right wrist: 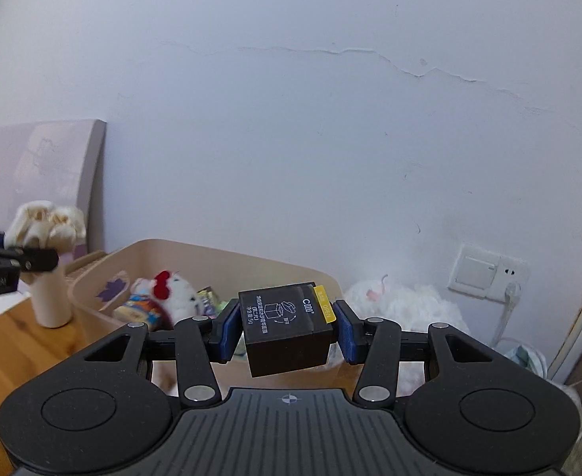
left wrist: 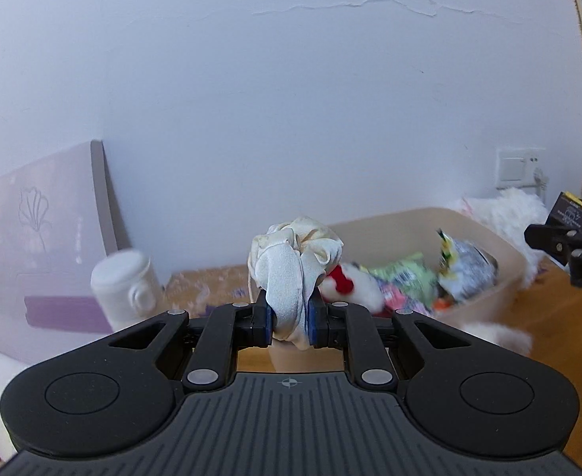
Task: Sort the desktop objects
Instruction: 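Carry the scrunchie and black box over the basket and release both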
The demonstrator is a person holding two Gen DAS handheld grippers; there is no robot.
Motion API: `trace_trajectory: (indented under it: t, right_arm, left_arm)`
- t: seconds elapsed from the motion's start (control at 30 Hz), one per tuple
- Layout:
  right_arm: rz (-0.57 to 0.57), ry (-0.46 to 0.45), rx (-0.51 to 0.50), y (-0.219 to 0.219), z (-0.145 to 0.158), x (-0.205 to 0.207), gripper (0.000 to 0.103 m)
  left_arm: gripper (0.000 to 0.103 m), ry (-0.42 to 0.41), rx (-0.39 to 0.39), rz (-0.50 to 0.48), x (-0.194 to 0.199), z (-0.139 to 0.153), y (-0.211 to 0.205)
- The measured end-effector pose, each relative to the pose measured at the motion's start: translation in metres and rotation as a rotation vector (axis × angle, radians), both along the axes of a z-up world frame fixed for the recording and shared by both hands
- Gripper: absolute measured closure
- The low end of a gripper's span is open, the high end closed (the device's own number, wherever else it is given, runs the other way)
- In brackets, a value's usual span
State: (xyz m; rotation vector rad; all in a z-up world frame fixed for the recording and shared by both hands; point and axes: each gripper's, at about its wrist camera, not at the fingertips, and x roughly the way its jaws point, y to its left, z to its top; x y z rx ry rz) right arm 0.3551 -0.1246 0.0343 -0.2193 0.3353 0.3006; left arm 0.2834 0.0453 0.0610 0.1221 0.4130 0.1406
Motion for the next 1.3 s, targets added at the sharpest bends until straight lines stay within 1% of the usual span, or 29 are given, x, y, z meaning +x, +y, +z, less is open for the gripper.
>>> trace_trajectory:
  t: [0.1,0.27,0.37,0.5,0.63,0.7,0.77,0.87,0.93,0.97,1.0,1.03,1.07,1.1,1.13,1.17,1.2,1.3]
  right_arm:
    - [-0.008,0.013,-0.005,0.004,-0.001,0.023,0.057]
    - [-0.023,0.052,0.041,0.008,-0.008,0.064,0.057]
    - [-0.032,0.089,0.062,0.017,-0.016,0.090,0.057]
    - [-0.045,0.128,0.047,0.031,-0.030,0.115,0.057]
    - [-0.043,0.156,0.008,0.046,-0.045,0.128,0.057]
    - [-0.045,0.166,-0.007,0.049,-0.052,0.131,0.057]
    - [-0.047,0.179,-0.011,0.049,-0.059,0.132,0.057]
    - [-0.041,0.183,-0.026,0.048,-0.064,0.130,0.058]
    - [-0.038,0.182,-0.043,0.048,-0.064,0.126,0.057]
    - [-0.040,0.181,-0.048,0.048,-0.064,0.125,0.048]
    - [-0.038,0.177,-0.047,0.047,-0.064,0.122,0.046]
    - [-0.036,0.174,-0.044,0.046,-0.063,0.120,0.044]
    - [-0.037,0.168,-0.042,0.045,-0.062,0.116,0.039]
    - [-0.038,0.161,-0.041,0.044,-0.061,0.113,0.031]
    - [-0.038,0.150,-0.037,0.043,-0.060,0.110,0.025]
    - [-0.040,0.137,-0.033,0.042,-0.059,0.106,0.010]
    - [-0.043,0.121,-0.030,0.040,-0.058,0.102,0.000]
    - [-0.039,0.101,-0.034,0.039,-0.054,0.092,0.000]
  left_arm:
    - [0.087,-0.005,0.014,0.005,0.023,0.002,-0.003]
    - [0.087,0.014,0.040,0.025,0.064,-0.006,-0.008]
    - [0.087,0.046,0.043,0.035,0.089,-0.014,-0.009]
    - [0.087,0.110,0.026,0.043,0.120,-0.029,-0.008]
    - [0.087,0.179,0.040,0.053,0.140,-0.049,-0.008]
    - [0.087,0.210,0.024,0.055,0.148,-0.058,-0.006]
    - [0.087,0.228,0.015,0.055,0.152,-0.065,-0.004]
    - [0.087,0.238,0.023,0.052,0.150,-0.075,-0.003]
    - [0.085,0.241,0.025,0.055,0.147,-0.078,-0.004]
    - [0.082,0.238,0.023,0.058,0.145,-0.077,-0.003]
    - [0.072,0.235,0.022,0.064,0.144,-0.077,-0.003]
    - [0.058,0.230,0.017,0.069,0.143,-0.076,-0.002]
    - [0.051,0.219,0.008,0.068,0.141,-0.075,-0.001]
    - [0.036,0.204,-0.007,0.065,0.139,-0.074,0.001]
    - [0.027,0.188,-0.022,0.066,0.136,-0.072,0.003]
    - [0.025,0.174,-0.034,0.068,0.134,-0.069,0.005]
    - [0.023,0.160,-0.042,0.070,0.131,-0.067,0.006]
    - [0.022,0.146,-0.041,0.077,0.128,-0.062,0.009]
